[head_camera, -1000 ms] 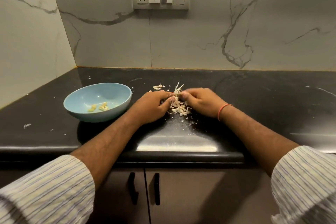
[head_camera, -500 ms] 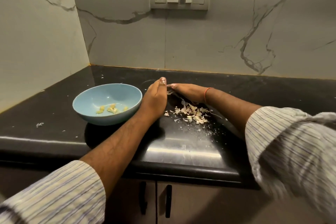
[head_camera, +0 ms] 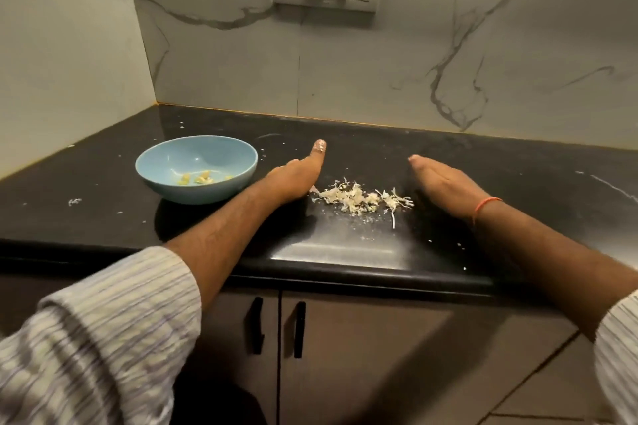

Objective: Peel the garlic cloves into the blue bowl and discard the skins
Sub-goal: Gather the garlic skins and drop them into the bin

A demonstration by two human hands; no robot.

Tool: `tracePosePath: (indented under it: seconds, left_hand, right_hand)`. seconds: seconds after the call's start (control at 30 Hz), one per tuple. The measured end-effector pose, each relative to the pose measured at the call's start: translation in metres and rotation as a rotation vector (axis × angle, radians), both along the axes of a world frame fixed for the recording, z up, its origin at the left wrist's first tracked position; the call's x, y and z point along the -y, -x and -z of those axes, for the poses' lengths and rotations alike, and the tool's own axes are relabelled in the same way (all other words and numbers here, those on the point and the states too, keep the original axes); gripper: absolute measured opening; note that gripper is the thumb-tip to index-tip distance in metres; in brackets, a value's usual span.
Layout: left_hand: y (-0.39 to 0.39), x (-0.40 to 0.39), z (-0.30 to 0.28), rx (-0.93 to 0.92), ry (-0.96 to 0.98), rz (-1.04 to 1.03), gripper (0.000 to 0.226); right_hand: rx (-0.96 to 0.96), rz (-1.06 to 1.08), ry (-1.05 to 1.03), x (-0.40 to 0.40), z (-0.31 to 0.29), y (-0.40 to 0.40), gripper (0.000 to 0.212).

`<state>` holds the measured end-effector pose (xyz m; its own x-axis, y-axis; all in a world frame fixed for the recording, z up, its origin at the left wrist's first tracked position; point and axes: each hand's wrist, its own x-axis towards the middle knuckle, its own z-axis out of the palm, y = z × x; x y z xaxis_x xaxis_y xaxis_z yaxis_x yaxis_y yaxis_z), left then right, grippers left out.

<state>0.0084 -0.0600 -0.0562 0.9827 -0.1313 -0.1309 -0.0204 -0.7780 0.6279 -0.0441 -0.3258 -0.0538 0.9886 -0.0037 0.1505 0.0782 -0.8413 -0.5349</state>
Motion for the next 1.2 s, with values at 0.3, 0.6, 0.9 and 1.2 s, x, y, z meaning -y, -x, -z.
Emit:
tracePosePath:
  seconds: [0.3,0.6,0.9,1.2]
  left_hand:
    - [0.029,0.015,0.001,-0.103,0.666,0.243,0.101]
    - [0.031,-0.022,0.015,-0.021,1.164,-0.029,0.085]
    - [0.028,-0.020,0.020,0.067,1.098,-0.016,0.073]
    - [0.029,-0.017,0.021,0.096,1.081,-0.031,0.071]
  right_hand:
    - [-0.109,-0.144,0.068,-0.067,0.012,0.003,0.065]
    - [0.104,-0.348,0.234,-0.138,0.023,-0.022,0.055]
    - [0.185,-0.500,0.302,-0.091,0.015,-0.022,0.037]
    - [0.292,-0.477,0.395,-0.066,0.023,-0.043,0.038]
